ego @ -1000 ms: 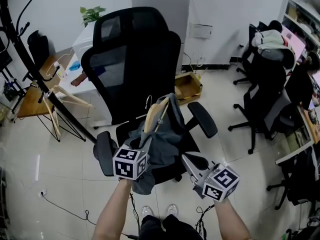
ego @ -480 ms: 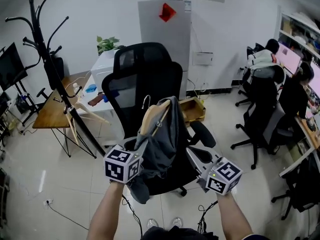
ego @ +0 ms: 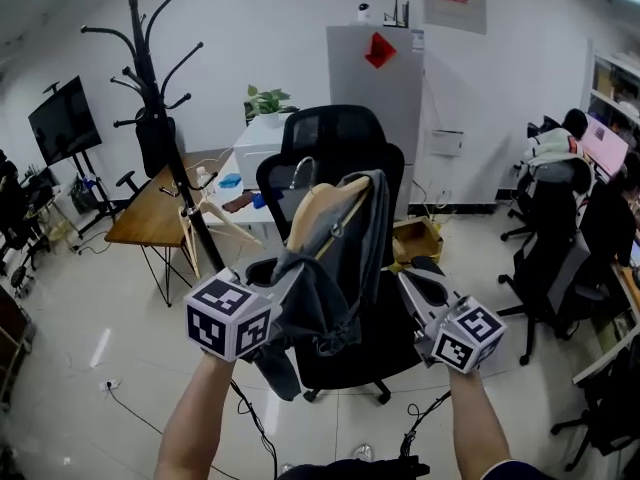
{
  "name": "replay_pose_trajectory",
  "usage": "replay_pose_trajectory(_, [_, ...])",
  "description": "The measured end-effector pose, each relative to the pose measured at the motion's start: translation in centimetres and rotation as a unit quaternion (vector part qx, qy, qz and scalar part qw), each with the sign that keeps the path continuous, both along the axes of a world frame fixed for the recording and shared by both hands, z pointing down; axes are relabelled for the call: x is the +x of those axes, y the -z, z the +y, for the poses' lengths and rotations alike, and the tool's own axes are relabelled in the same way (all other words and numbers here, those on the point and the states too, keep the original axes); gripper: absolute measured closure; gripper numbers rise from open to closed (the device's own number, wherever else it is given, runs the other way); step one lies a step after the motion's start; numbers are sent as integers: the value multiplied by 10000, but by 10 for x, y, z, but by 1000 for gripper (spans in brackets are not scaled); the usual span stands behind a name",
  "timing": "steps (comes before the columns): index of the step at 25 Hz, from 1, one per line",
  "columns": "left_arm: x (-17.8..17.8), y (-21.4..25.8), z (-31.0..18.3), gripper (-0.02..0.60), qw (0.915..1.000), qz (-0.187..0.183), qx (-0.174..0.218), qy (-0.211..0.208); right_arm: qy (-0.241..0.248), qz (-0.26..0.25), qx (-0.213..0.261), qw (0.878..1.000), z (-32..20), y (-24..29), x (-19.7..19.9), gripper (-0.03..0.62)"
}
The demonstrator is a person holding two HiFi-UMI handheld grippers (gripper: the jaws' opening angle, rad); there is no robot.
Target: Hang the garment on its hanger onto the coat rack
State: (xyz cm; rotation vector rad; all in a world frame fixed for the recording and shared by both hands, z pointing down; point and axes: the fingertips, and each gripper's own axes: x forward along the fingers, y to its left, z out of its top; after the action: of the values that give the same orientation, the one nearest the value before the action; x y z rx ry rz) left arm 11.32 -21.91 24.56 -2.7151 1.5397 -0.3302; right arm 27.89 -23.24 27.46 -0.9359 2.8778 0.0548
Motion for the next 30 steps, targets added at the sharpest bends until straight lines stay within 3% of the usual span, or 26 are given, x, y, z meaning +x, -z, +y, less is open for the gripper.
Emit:
replay_pose_trajectory(9, [-71, 47, 97, 525, 9986, 89, 302, -415, 86, -118, 380, 9992, 77, 39, -87, 589])
replay_pose_trajectory(17, [-143, 65, 186, 525, 9980, 3, 437, -454, 196, -58, 482, 9986, 151, 37, -160, 589])
replay_pose_trajectory(22, [-199, 68, 227, 525, 9992, -78, 390, -109, 646, -16, 537, 9965, 182, 43, -221, 589])
replay_pose_trajectory(30, [-303, 73, 288, 525, 9954, -153, 350, 880, 1652, -28, 468, 9851, 214, 39, -331, 589])
